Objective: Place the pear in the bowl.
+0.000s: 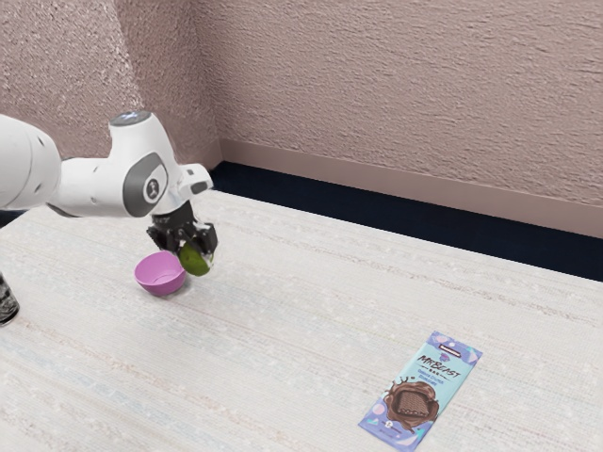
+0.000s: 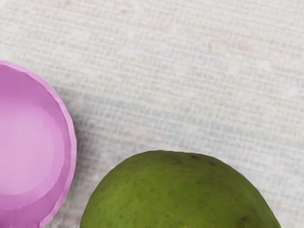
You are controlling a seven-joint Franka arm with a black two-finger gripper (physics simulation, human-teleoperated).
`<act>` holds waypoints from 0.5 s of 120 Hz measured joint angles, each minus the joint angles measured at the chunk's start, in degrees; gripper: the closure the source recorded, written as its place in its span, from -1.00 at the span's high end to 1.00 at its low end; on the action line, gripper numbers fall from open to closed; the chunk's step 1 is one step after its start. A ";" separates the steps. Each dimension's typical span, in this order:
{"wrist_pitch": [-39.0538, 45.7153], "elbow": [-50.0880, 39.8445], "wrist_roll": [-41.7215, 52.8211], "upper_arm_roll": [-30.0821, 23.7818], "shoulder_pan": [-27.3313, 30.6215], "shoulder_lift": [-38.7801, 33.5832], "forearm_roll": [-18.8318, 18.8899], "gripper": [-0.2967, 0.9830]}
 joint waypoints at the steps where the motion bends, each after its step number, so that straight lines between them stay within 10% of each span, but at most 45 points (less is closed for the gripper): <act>1: -0.12 0.08 -0.05 0.28 0.03 0.12 0.13 -0.41; 60: -3.72 13.79 0.40 2.90 6.22 12.98 0.89 -0.48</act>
